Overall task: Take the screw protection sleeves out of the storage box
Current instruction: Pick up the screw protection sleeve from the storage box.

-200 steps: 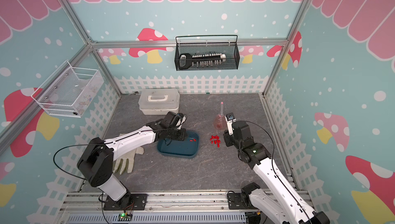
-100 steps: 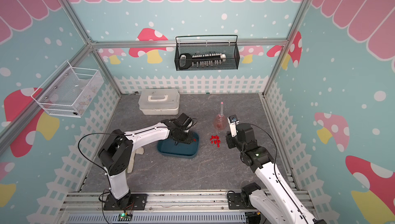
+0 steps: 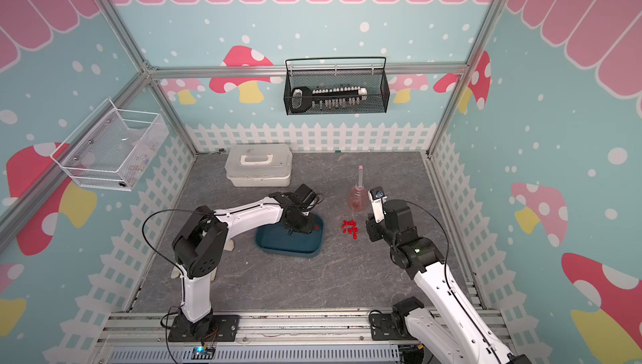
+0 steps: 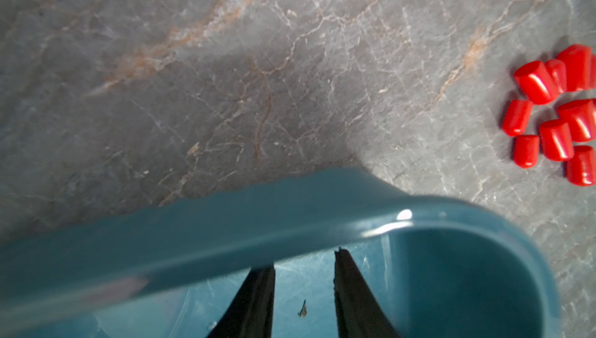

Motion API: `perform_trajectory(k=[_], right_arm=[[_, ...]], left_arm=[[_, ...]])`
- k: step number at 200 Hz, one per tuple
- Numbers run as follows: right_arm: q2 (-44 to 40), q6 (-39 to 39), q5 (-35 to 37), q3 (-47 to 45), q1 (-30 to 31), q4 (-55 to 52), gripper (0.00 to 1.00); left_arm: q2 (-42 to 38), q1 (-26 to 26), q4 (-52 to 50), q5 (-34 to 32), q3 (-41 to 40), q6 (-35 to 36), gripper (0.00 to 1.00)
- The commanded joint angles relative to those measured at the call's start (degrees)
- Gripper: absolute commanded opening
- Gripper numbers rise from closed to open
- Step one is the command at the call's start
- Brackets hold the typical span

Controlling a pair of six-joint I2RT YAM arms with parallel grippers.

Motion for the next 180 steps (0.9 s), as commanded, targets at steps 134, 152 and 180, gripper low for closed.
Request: perform_trajectory(k=[134,152,180], right_arm=[[1.0,-0.3,-1.6,-0.5,-0.7,1.2,0.29],[1.2,-0.3,-1.8,-0.4,-0.7,1.1,0.29],[1.3,-0.3,-2.0,-0.4,-0.8,1.3,0.29]], left_arm=[[5.4,0.8,-1.8,0.9,5.2,-0.3,0.22],[5.6,0.8,-1.8,1.0,5.5,-0.3,0.19],[5.9,0.8,-1.8,0.9,5.8,-0.4,0.13]])
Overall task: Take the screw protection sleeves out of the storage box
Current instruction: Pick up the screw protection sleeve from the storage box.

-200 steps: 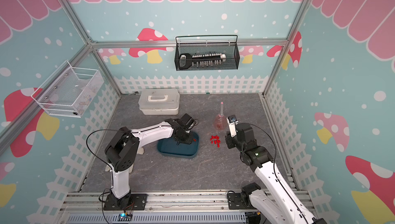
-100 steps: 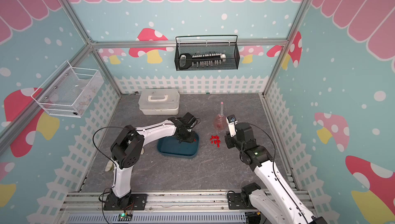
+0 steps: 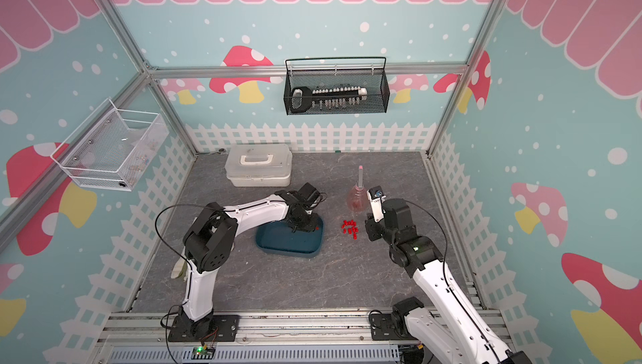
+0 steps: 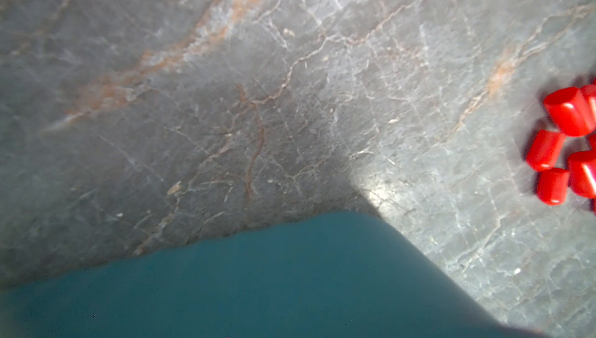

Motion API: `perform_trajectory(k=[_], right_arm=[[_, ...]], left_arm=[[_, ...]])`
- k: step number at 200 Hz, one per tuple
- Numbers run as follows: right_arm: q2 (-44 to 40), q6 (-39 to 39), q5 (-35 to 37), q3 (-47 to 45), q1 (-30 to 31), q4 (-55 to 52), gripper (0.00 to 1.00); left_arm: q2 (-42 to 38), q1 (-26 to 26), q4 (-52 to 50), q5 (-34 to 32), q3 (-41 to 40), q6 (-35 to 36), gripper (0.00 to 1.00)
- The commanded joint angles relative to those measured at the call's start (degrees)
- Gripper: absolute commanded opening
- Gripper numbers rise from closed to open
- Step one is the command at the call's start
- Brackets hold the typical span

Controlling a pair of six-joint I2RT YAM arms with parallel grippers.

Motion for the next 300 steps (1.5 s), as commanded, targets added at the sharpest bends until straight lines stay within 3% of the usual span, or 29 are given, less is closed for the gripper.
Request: perform_trajectory(k=[1,59,140,249,300], right_arm=[[0.3,-0.3,-0.7,-0.5,-0.5,0.6,0.29],[0.5,-0.2,-1.2,-0.5,-0.6,0.6,0.28],[0.9,-0.2,-1.9,-0.4,-0.6,0.6,0.28],[0.4,0.0,-1.7,-0.5,-0.7,0.5,0.28],[-1.4,0.2,-0.4,-1.0,-0.8,0.4,0.28]], left_arm=[[1.4,0.4,-0.5,0.4,1.6,-0.2,0.13],[-0.5,0.4,-0.5,-0.3,0.3,-0.2,0.10],[-10.5,-0.6,-0.9,-1.3,-4.6,0.5,0.10],[-14.7,-2.6,-2.0,0.3,-2.0,0.2,0.09],[-15.0,-3.9,-1.5,5.2,2.3,0.2,0.09]])
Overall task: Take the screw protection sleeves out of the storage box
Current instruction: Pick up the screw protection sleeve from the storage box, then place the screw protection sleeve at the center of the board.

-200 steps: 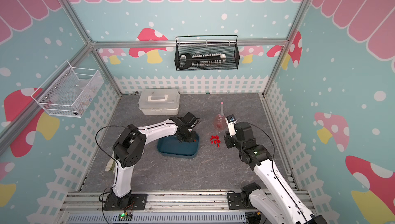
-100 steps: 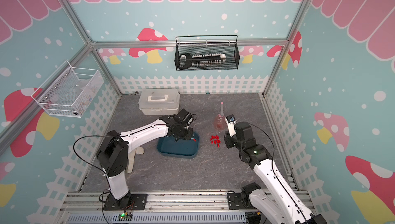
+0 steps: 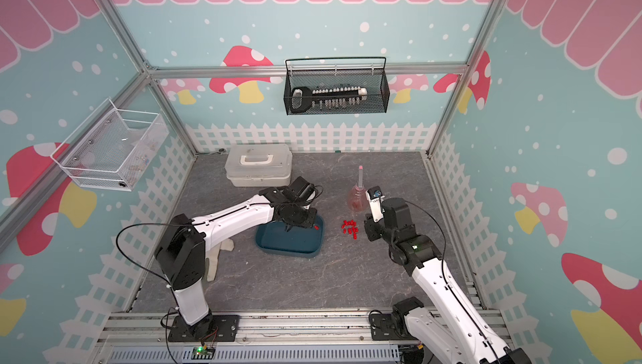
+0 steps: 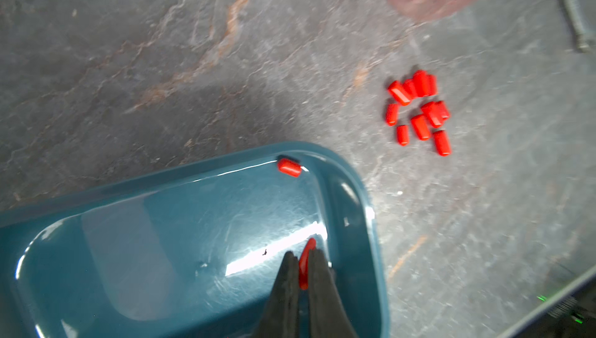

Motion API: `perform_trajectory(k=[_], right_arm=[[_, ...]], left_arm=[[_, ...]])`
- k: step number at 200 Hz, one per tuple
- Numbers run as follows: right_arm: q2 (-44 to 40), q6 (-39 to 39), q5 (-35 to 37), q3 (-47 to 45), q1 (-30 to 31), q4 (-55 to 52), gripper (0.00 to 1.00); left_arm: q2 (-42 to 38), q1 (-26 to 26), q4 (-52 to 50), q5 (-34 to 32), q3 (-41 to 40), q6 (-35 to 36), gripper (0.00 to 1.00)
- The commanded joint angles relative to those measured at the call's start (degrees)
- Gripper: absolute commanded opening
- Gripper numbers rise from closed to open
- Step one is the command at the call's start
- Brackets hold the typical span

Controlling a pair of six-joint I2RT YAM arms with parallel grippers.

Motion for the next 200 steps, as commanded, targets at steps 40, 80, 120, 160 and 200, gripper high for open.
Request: perform_trajectory(k=[40,80,120,160,200], right_arm=[[-4.2,0.5,2.6,-1.7,-0.4,0.5,0.29],[-8.6,0.6,4.0,-3.2,-0.5,1.2,0.31],[-9.4,0.5,4.2,-3.7,-0.5,1.4,0.31],[-9.4,0.5,4.3,-4.0,-0.6,1.7,0.31],[-9.6,0.6,4.5,-4.5,-0.6,2.1,0.31]], left_arm=[[0.4,-3.2,0.2,5.7,8.3,-0.2,0.09],[5.3,-5.2,0.2,6.8,13.8,-0.5,0.09],[10.2,-6.6,0.3,7.7,17.8,-0.8,0.08],[13.7,-7.6,0.2,8.4,20.2,-1.2,0.08],[16.8,-8.3,0.2,9.0,21.7,-1.6,0.08]])
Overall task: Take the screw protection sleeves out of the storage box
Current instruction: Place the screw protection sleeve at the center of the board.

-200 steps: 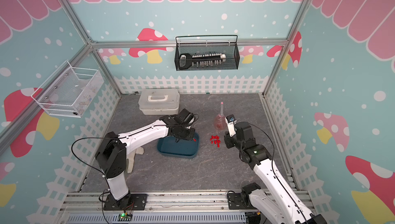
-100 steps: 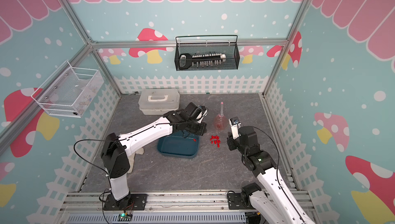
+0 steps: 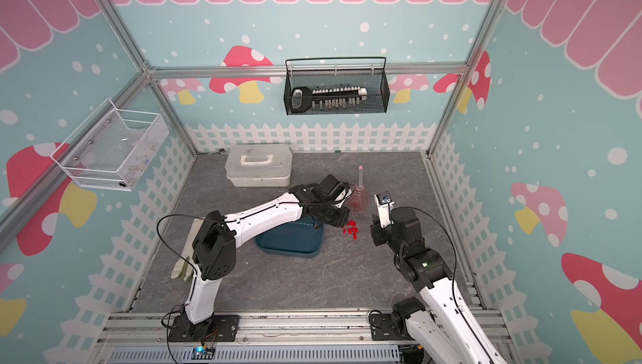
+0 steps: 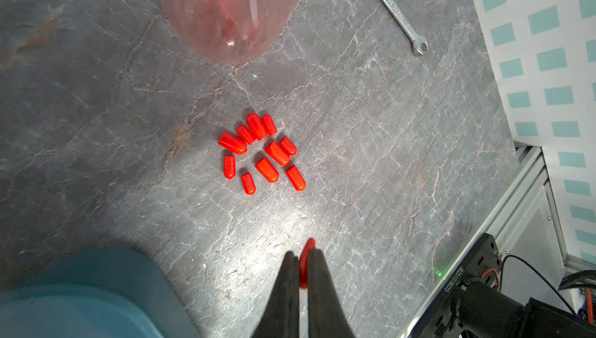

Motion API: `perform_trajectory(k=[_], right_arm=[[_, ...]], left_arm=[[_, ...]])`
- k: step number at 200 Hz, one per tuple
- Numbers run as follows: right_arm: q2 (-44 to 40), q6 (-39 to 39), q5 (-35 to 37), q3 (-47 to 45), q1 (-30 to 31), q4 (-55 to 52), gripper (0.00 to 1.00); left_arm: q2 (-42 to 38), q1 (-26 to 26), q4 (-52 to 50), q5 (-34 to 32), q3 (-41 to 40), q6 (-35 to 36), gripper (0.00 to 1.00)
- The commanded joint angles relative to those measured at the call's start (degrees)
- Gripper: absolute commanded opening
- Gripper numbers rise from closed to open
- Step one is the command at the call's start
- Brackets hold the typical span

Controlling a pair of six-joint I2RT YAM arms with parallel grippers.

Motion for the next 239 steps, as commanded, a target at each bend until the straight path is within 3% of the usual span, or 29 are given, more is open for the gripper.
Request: perform_trajectory(k=[1,85,239], right_arm=[[-0.4,0.5,0.8,-1.0,-0.6,1.1,0.31],[-2.3,2.4,5.8,-3.1,-0.7,1.5,0.32],[-2.0,2.7,5.1,-3.5,-1.4,1.8,0.33]], left_arm=[[1.8,-0.9,-0.3,1.1,2.1,-0.6,0.08],[6.0,-1.7,-0.1,1.7,3.7,-1.1,0.08],[10.6,-2.4,0.0,2.1,4.3,-2.2,0.08]])
